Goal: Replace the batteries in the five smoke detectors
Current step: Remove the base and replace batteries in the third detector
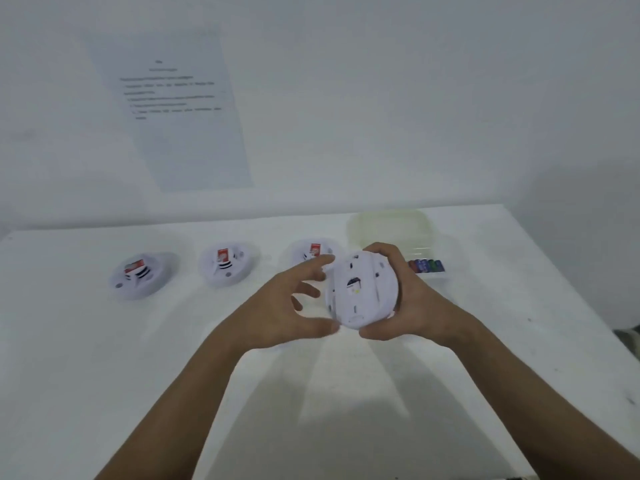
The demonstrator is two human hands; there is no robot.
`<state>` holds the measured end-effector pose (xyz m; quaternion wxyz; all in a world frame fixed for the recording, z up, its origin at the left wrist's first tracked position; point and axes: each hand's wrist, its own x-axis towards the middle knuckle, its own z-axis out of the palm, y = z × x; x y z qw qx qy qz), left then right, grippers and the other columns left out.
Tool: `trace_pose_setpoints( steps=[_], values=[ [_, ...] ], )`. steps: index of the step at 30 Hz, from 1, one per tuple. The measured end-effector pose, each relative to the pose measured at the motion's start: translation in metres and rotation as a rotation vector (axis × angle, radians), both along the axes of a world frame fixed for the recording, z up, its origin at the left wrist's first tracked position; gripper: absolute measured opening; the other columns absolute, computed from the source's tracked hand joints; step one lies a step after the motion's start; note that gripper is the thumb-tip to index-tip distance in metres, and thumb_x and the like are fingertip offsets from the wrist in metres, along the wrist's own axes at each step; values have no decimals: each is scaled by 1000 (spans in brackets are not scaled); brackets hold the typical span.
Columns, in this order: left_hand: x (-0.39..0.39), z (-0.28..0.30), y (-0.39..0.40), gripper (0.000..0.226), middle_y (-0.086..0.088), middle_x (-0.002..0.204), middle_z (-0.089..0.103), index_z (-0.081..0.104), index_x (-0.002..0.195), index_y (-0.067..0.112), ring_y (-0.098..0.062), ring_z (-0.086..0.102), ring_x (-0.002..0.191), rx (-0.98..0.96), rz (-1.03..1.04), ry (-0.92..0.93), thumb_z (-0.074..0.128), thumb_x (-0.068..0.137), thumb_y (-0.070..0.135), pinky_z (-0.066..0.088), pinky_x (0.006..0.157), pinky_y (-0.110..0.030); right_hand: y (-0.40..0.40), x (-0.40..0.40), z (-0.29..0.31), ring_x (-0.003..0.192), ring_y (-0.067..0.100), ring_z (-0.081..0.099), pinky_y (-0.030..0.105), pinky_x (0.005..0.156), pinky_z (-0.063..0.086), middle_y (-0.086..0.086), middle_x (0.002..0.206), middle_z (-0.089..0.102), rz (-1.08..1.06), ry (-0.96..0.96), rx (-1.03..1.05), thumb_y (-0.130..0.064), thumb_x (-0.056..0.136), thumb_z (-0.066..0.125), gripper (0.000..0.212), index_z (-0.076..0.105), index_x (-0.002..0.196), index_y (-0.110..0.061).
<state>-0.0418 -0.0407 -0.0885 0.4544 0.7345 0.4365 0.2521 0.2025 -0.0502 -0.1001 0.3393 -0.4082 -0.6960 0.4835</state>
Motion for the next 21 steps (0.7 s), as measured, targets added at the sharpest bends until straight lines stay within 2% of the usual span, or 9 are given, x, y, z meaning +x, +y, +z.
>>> trace_pose_setpoints(
  steps=[2,6,10,12,15,18,21],
  values=[
    [18,0,-1,96,20,122,64,36,144,47,-5,64,102,-32,-76,-30,86,63,38,51,78,-19,-5,14,-2,119,1,54,24,81,56,-20,126,51,-19,23,8,-13,57,91,96,37,133,-36],
    [39,0,-2,91,1,106,74,45,141,34,-19,71,84,-105,-52,-225,90,65,13,57,71,-29,-12,34,-3,126,7,52,30,86,57,-16,133,51,-69,28,21,-14,57,92,95,42,134,-38],
    [49,1,0,92,0,105,71,50,140,32,-24,70,84,-92,-5,-232,92,62,8,61,72,-37,-13,47,-1,128,19,50,55,91,56,-12,136,53,-117,-16,9,-16,59,94,98,43,141,-32],
    [52,2,1,91,2,104,70,51,138,34,-22,70,85,-77,-10,-213,93,61,9,61,72,-37,-13,50,-2,126,22,52,60,88,54,-11,137,54,-125,-28,6,-18,59,94,100,43,143,-31],
    [54,3,5,88,6,103,69,52,134,39,-20,70,87,-85,-27,-182,93,62,10,61,72,-34,-12,53,-2,125,22,53,59,89,54,-10,136,56,-115,-28,-20,-17,58,94,101,44,144,-31],
    [52,6,8,89,-1,108,68,52,136,41,-21,70,92,-160,-88,-161,91,63,6,59,73,-29,-13,58,-1,131,19,51,53,99,53,-9,141,53,-50,-14,-65,-11,58,96,104,44,145,-33],
    [49,10,11,90,-8,113,63,51,137,41,-25,70,95,-219,-103,-168,89,65,3,58,76,-32,-12,58,-2,131,16,51,48,102,53,-10,140,55,-43,13,-54,-8,58,95,106,43,146,-31]
  ],
)
